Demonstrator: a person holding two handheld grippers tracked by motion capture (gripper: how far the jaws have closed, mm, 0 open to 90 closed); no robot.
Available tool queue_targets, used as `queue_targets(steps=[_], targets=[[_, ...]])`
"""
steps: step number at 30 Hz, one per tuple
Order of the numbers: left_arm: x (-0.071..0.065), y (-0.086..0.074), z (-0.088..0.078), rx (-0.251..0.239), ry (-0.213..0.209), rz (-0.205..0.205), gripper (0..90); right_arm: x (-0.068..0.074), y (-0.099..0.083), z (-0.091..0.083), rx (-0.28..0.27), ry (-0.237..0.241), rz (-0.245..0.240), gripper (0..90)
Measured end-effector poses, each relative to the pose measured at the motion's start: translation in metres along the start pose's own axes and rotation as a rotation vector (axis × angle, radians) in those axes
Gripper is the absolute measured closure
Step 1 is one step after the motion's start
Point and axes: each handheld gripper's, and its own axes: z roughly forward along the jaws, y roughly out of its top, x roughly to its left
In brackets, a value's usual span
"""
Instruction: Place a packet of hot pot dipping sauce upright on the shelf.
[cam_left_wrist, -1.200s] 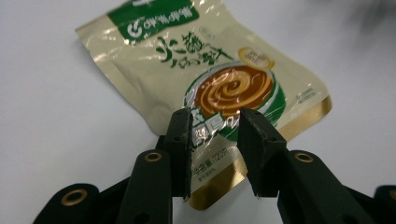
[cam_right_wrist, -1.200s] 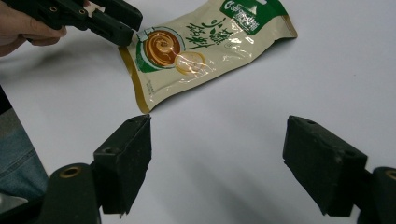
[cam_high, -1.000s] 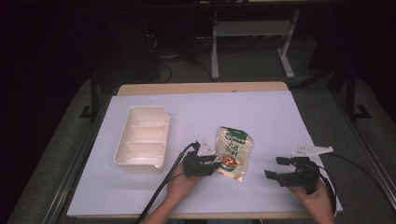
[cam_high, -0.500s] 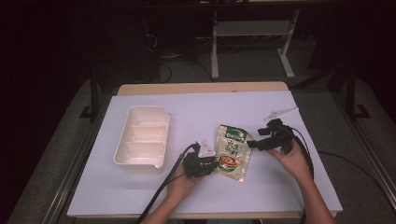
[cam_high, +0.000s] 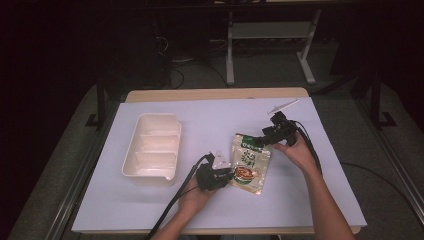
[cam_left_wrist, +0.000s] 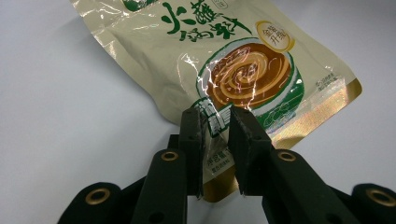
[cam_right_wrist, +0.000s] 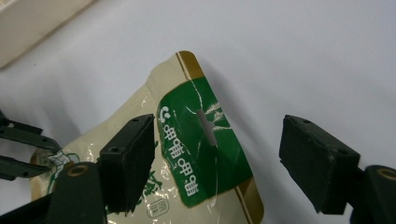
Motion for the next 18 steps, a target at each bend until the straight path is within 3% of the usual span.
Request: queue_targets(steps=[5,11,18], targets=[[0.001,0.000,0.000,0.000,-0.002,-0.001,75.1,-0.007,-0.002,0.014,0.036,0.052,0.010,31.1],[0.000,0.000,0.000,0.001,0.001,0.000,75.1,-0.007,-0.003,0.016,0.060,0.114,-0.002,39.4],[-0.001,0.000,0.000,-0.002,0.008,-0.001,75.0,0.000,-0.001,0.007,0.047,0.103,-0.051,49.4]])
